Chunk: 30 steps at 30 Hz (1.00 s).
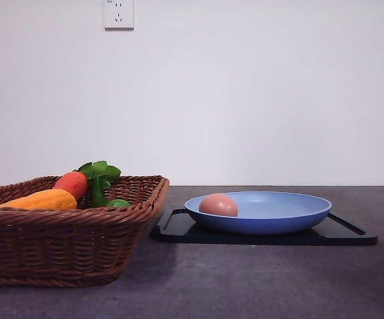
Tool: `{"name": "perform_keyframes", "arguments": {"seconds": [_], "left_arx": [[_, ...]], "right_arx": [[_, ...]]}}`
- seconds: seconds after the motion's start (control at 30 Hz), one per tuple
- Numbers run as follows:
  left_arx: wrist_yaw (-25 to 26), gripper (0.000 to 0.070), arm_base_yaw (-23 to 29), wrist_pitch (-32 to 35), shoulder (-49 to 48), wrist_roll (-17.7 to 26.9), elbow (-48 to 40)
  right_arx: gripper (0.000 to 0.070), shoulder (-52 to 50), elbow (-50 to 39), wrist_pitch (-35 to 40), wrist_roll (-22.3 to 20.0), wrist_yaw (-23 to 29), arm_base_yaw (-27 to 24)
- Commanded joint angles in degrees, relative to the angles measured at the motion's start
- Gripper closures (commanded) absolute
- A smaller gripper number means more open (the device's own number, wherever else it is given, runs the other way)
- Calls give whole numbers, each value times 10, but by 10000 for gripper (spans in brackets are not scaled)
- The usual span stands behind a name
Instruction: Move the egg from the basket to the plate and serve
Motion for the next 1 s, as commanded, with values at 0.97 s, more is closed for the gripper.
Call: {"name": "perform_keyframes", "arguments": {"seconds": [0.97], "left_arx": [[-3,700,2,-8,-1,-3,-12]], "right_arx": [[700,0,-3,2,-2,0,-1]]}}
